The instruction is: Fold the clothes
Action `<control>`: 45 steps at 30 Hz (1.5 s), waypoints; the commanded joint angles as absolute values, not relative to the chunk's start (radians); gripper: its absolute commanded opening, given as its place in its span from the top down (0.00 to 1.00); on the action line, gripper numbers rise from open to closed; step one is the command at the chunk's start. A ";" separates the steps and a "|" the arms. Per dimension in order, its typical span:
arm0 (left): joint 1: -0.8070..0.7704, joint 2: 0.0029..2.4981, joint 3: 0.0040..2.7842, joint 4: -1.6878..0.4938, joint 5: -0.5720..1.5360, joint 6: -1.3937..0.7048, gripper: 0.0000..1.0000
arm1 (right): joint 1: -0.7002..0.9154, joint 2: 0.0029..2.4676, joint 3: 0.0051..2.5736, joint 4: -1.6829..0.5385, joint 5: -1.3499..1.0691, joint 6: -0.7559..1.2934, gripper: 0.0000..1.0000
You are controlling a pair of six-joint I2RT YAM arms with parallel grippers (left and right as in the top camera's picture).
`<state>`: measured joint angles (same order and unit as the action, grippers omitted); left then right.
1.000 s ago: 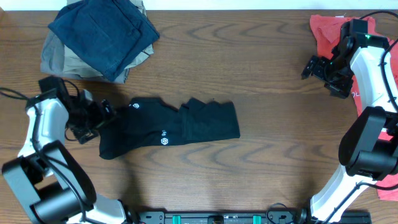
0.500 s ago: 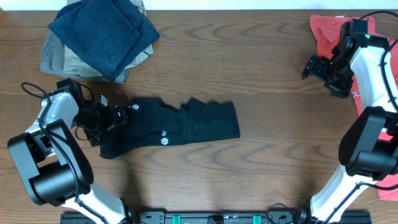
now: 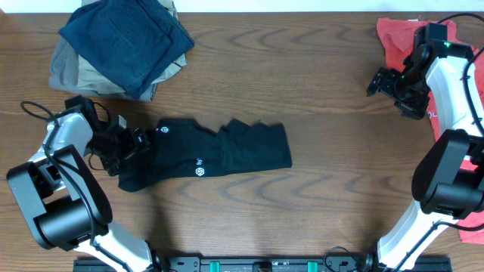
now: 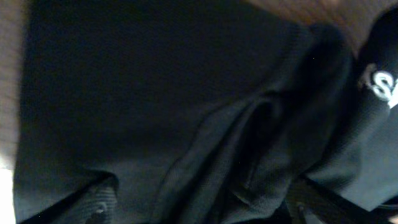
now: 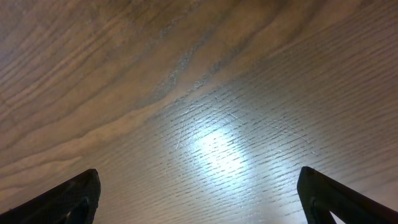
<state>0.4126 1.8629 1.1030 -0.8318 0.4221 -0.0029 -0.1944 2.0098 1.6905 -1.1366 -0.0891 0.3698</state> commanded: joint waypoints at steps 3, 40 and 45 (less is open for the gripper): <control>0.376 1.917 1.079 -0.817 0.357 0.015 0.22 | -0.195 2.018 1.707 -1.138 -0.082 0.355 0.01; 0.272 1.756 1.331 -1.058 0.223 -0.084 0.94 | -0.195 2.018 1.707 -1.137 -0.082 0.355 0.01; 0.250 1.673 1.331 -1.073 0.217 -0.083 0.94 | -0.195 2.018 1.707 -1.137 -0.082 0.355 0.01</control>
<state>0.2668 1.7248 1.3087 -1.0664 0.2348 -0.0746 -0.1944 2.0098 1.6905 -1.1370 -0.0891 0.3698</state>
